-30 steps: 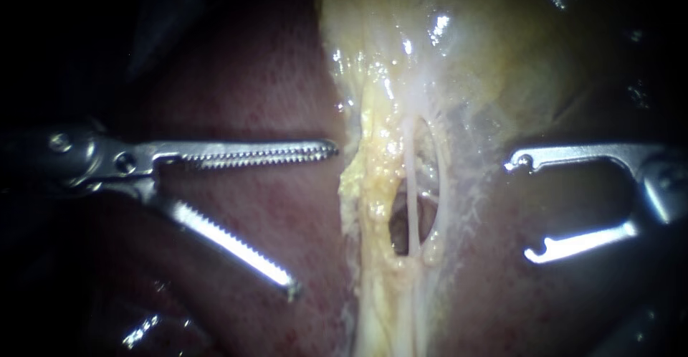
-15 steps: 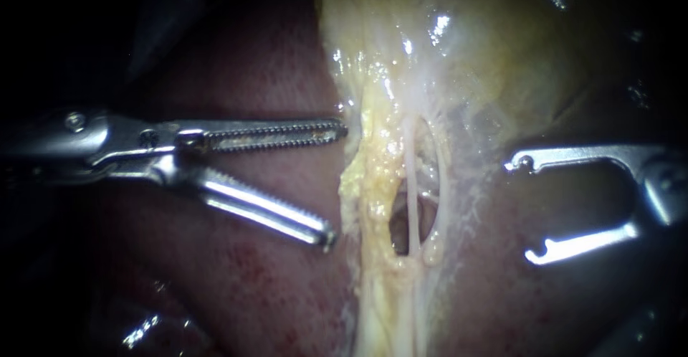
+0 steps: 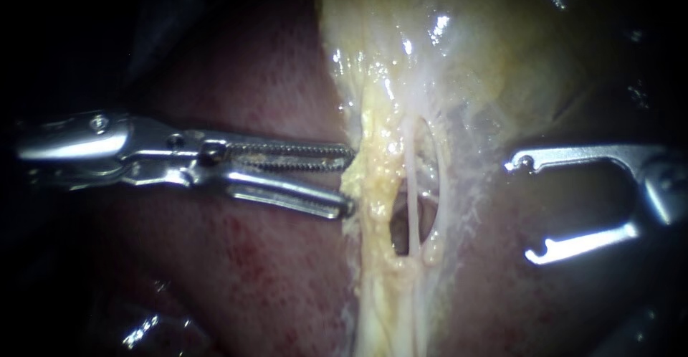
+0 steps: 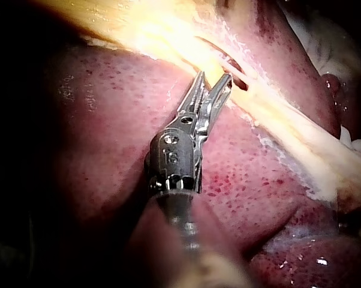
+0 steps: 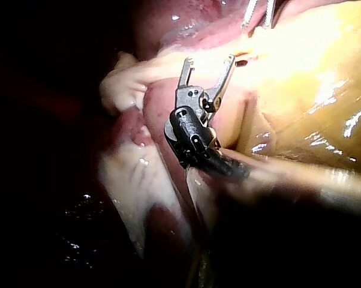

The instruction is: Grabbing gallbladder

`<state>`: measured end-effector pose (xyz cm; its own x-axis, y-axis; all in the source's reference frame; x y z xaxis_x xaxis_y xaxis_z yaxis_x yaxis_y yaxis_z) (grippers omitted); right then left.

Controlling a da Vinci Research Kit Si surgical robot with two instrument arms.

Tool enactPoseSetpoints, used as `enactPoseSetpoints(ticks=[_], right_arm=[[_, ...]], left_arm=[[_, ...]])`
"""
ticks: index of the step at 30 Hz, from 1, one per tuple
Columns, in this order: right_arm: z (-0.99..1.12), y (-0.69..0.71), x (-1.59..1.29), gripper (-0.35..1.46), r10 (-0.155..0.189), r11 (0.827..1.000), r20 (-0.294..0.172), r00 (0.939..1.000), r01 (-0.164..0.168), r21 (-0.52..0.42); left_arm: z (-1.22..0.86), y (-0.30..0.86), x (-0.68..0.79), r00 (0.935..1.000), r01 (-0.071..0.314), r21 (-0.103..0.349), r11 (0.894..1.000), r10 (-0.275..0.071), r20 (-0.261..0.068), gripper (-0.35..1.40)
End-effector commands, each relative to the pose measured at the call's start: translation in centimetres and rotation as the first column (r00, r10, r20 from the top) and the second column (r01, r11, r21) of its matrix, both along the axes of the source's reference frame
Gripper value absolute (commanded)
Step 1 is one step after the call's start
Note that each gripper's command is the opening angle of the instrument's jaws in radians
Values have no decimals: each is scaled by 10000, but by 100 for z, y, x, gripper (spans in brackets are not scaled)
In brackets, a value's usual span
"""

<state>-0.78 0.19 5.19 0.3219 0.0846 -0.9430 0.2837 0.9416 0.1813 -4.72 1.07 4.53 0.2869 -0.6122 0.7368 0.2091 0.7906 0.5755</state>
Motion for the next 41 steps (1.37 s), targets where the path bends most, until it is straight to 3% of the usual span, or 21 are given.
enactPoseSetpoints(ticks=[1, 9, 15, 41], right_arm=[[0, 0, 0, 59, 1, 10000, 1, 10000, -1, 0], [1, 0, 0, 59, 18, 10000, 19, 10000, -18, 52], [1, 0, 0, 59, 18, 10000, 19, 10000, -18, 52], [1, 0, 0, 59, 19, 10000, 19, 10000, -19, 49]], left_arm=[[0, 1, -2, 10000, 27, 38, 10000, -27, -10, 15], [5, 8, -14, 9996, 252, 184, 9995, -250, -110, 2], [8, 10, -12, 9986, 427, 441, 9981, -413, -328, -35], [7, 8, -8, 9967, 679, 712, 9951, -646, -486, -35]])
